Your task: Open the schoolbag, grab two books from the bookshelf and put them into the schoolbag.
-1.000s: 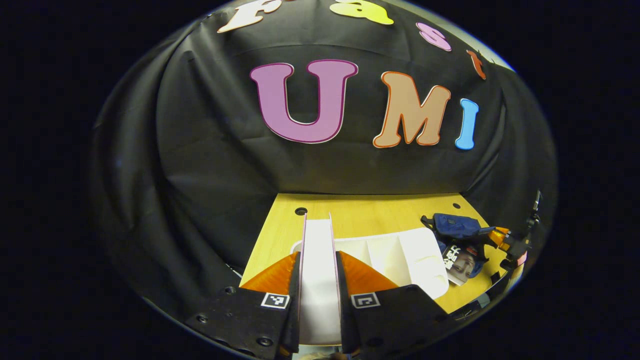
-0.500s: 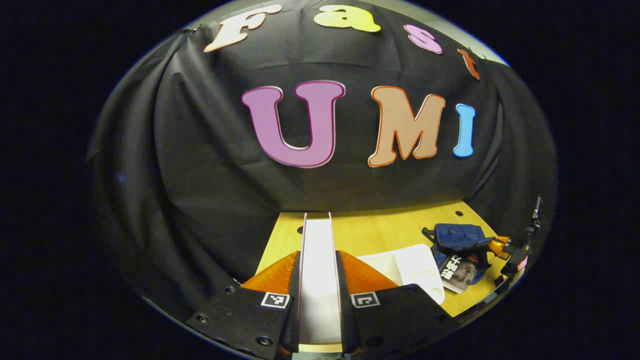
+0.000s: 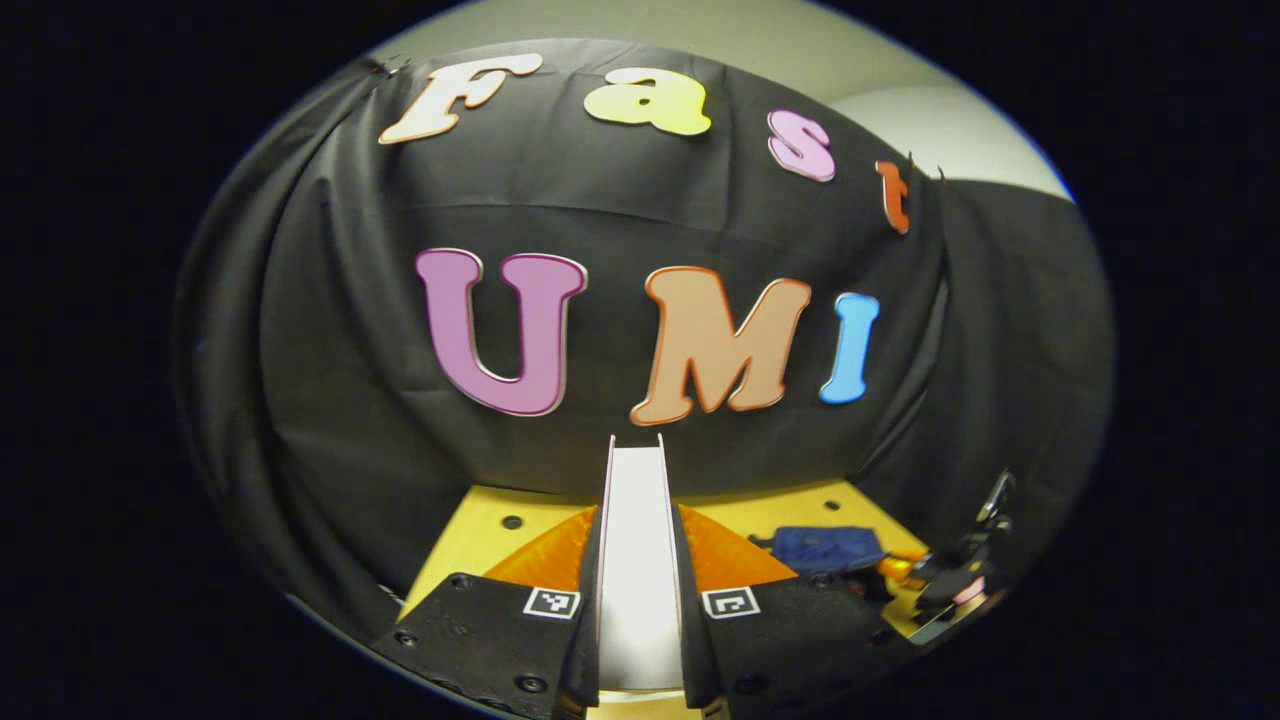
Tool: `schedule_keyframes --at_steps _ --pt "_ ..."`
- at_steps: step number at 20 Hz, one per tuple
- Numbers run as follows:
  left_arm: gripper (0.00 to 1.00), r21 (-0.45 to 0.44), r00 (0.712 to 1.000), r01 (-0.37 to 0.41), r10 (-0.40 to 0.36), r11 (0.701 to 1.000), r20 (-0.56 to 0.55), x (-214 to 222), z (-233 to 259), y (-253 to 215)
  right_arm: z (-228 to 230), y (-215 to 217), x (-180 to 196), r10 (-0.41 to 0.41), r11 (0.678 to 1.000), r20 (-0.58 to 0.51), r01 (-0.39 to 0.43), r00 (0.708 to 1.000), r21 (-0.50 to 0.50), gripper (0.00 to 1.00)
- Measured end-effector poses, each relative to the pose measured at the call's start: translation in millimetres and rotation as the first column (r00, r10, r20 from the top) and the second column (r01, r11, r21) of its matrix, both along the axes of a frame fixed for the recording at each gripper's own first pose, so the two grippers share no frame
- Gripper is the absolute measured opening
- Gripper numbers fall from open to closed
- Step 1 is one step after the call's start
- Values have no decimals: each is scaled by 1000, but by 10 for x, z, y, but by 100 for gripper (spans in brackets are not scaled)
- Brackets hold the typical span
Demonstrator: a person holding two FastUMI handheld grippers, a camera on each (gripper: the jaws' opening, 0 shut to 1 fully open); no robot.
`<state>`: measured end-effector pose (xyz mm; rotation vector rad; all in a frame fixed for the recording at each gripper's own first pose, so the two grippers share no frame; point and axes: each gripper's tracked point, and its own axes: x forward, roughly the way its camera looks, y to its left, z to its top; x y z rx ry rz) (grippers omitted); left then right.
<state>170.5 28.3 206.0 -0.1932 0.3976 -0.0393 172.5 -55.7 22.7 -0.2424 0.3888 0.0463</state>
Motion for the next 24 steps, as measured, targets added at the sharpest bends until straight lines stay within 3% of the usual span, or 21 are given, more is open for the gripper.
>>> schedule_keyframes --at_steps 2,5,11,14,20,24 --pt "30 -110 998 63 -65 992 -12 9 -196 -397 -9 -11 5 -1 1000 -6 1 1000 2 3" --pt "29 -168 993 116 -118 979 -2 52 -419 -824 9 -38 -5 -5 1000 -4 5 1000 15 3" --pt "29 -407 989 143 -145 902 26 71 -815 -1570 50 -106 8 -18 998 2 18 1000 54 3" --pt "30 -514 998 51 -67 856 -12 20 -1457 -1904 67 -135 20 -22 997 4 22 1000 80 3" --pt "30 -538 990 -117 144 835 9 -140 -2011 -1889 73 -87 -12 -4 998 9 4 1000 63 3" --pt "29 -407 928 -260 343 876 145 -206 -2054 -1785 -56 -101 -98 9 999 4 -9 1000 42 3"
